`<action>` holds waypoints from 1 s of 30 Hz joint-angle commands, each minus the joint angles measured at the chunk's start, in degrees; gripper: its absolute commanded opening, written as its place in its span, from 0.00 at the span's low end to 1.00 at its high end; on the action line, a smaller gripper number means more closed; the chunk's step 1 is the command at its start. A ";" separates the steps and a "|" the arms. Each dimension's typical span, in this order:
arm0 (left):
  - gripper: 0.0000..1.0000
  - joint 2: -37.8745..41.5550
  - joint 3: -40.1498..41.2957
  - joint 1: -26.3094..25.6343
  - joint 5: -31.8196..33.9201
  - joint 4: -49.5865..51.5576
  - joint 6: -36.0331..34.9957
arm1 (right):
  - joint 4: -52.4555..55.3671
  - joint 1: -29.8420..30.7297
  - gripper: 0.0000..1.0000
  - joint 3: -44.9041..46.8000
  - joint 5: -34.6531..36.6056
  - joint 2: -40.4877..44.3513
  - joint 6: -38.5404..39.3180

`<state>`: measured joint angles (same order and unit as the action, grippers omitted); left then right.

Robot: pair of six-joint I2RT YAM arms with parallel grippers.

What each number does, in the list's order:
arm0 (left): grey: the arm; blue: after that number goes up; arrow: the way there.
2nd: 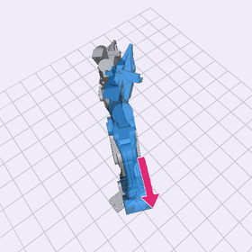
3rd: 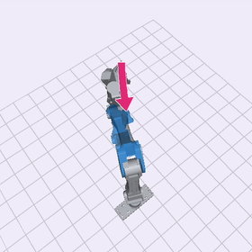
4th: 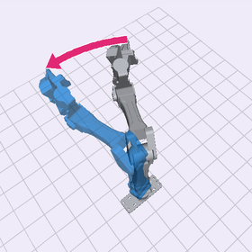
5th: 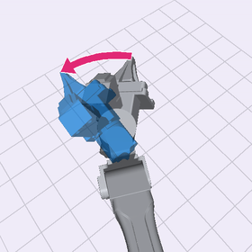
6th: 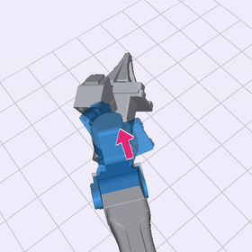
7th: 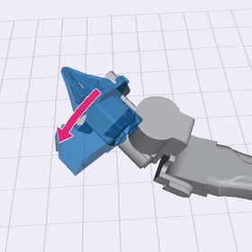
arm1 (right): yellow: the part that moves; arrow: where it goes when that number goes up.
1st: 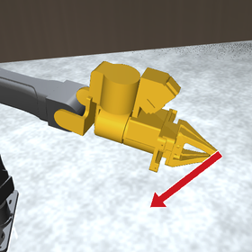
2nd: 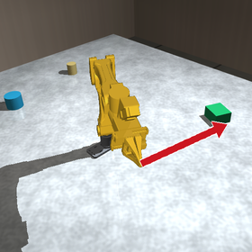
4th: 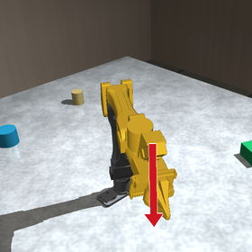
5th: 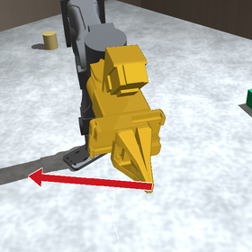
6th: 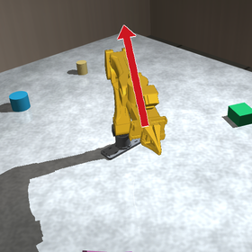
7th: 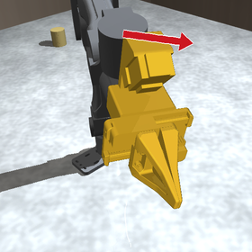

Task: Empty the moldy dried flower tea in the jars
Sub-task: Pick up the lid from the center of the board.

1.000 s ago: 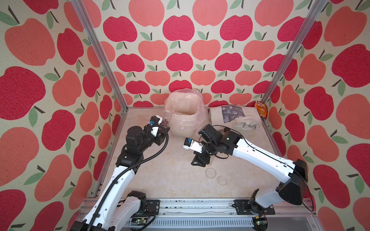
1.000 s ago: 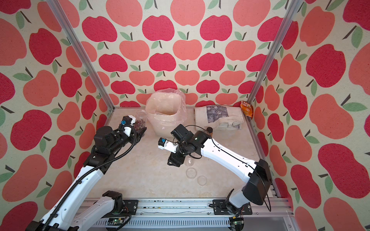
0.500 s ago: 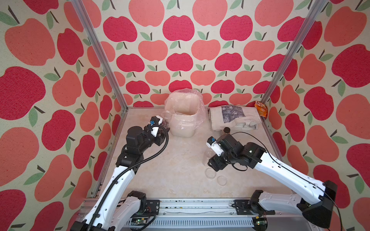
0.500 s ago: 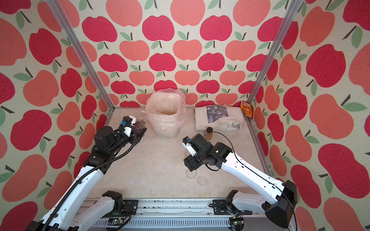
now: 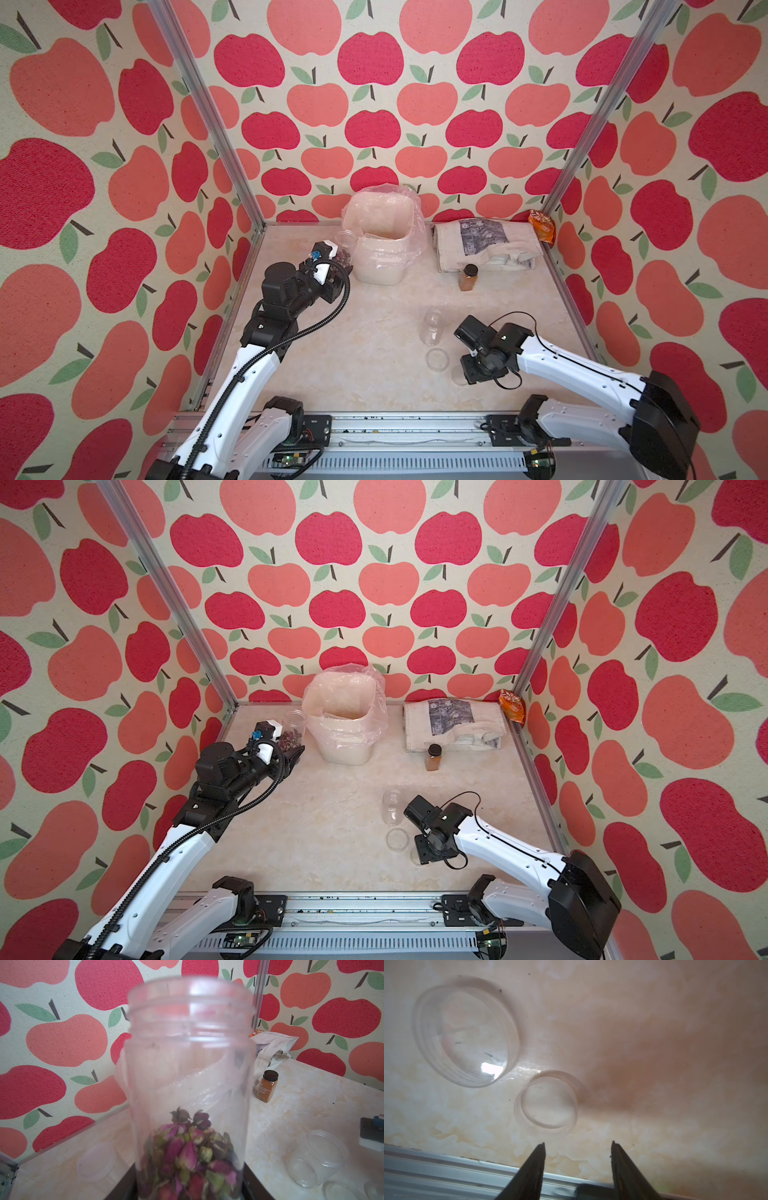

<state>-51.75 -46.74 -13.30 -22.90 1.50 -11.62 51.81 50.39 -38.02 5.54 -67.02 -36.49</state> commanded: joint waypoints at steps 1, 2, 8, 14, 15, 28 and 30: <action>0.00 1.33 -0.37 0.03 -0.79 0.34 0.28 | -3.56 -0.64 0.45 1.17 0.45 -1.81 -1.96; 0.00 1.55 -0.30 0.03 -0.69 0.43 0.25 | -4.17 -0.64 0.44 1.35 0.22 -2.33 -1.96; 0.00 2.61 0.41 0.03 -0.23 0.87 0.24 | -7.66 -1.08 0.33 1.90 -0.17 -4.84 -1.66; 0.00 3.24 0.69 0.03 -0.09 1.24 0.09 | -7.69 -1.17 0.16 1.55 0.23 -7.93 -1.47; 0.00 3.24 0.62 0.03 -0.17 1.31 -0.01 | -7.65 -1.22 0.14 1.55 0.25 -8.25 -1.39; 0.00 3.05 0.25 0.03 -0.25 1.14 -0.27 | -0.08 -1.17 0.00 -1.86 3.58 -3.39 -0.12; 0.00 3.14 0.25 0.01 -0.05 0.90 -0.25 | 2.33 -1.19 0.00 -4.12 4.23 -0.93 1.44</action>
<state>-49.39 -46.74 -13.30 -22.87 2.98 -11.64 48.82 49.69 -38.57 7.14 -71.26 -37.08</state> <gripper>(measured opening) 0.562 0.049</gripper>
